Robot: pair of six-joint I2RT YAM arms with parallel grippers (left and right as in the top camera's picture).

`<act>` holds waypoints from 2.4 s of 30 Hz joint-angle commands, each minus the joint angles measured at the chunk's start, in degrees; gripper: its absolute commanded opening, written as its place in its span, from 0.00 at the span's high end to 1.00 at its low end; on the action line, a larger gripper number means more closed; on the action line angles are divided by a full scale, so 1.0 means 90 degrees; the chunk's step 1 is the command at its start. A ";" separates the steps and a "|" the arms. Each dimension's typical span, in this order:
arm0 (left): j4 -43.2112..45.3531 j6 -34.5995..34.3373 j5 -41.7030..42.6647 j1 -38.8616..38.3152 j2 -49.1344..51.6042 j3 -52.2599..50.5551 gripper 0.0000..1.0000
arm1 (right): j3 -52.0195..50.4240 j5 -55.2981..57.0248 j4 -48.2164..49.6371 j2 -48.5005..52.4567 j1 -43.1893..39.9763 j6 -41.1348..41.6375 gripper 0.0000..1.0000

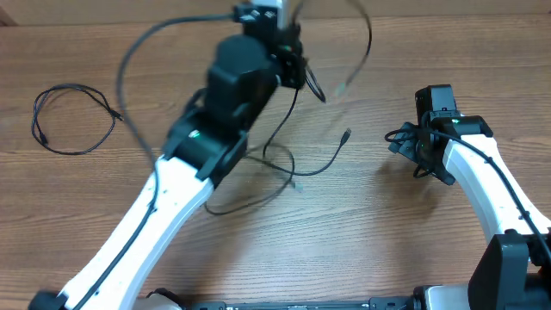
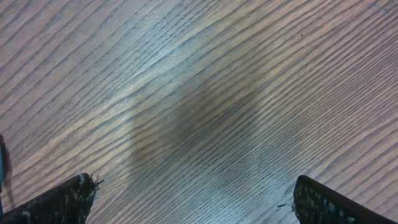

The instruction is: Untangle cables

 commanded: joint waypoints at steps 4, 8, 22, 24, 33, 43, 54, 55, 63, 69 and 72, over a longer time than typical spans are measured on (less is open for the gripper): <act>0.0498 0.0177 -0.0085 0.0359 -0.0714 0.0170 0.96 | -0.0022 0.0090 0.0012 -0.0053 -0.0044 -0.0027 0.00; 0.0427 0.0299 -0.0083 0.0573 -0.0794 0.0170 0.96 | -0.0022 0.0090 0.0012 -0.0053 -0.0044 -0.0027 0.00; 0.2501 0.0092 0.1098 0.0663 -0.1103 0.0170 0.96 | -0.0022 0.0090 0.0012 -0.0053 -0.0044 -0.0027 0.00; 0.2841 0.0017 0.1175 0.0663 -0.1202 0.0170 0.96 | -0.0022 0.0090 0.0012 -0.0053 -0.0044 -0.0027 0.00; 0.0491 -0.0056 0.1256 0.0661 -0.1226 0.0170 0.96 | -0.0022 0.0090 0.0012 -0.0053 -0.0044 -0.0027 0.00; -0.3300 -0.0996 0.1319 0.0656 0.0017 0.0163 0.96 | -0.0022 0.0090 0.0012 -0.0053 -0.0044 -0.0027 0.00; -0.4809 -0.0525 0.1039 0.0656 0.1851 0.0163 0.96 | -0.0022 0.0090 0.0012 -0.0053 -0.0044 -0.0027 0.00; -0.4855 -0.0483 0.0852 0.0658 0.1962 0.0163 0.96 | -0.0022 0.0090 0.0012 -0.0053 -0.0044 -0.0027 0.00; -0.4821 -0.0228 -0.0112 0.0663 0.2858 0.0163 0.96 | -0.0022 0.0090 0.0012 -0.0053 -0.0044 -0.0027 0.00; -0.4930 0.0347 -0.0138 0.0663 0.3213 0.0163 0.86 | -0.0022 0.0090 0.0012 -0.0053 -0.0044 -0.0027 0.00; -0.5039 0.0350 -0.0350 0.0670 0.3257 0.0163 0.75 | -0.0022 0.0090 0.0012 -0.0053 -0.0044 -0.0027 0.00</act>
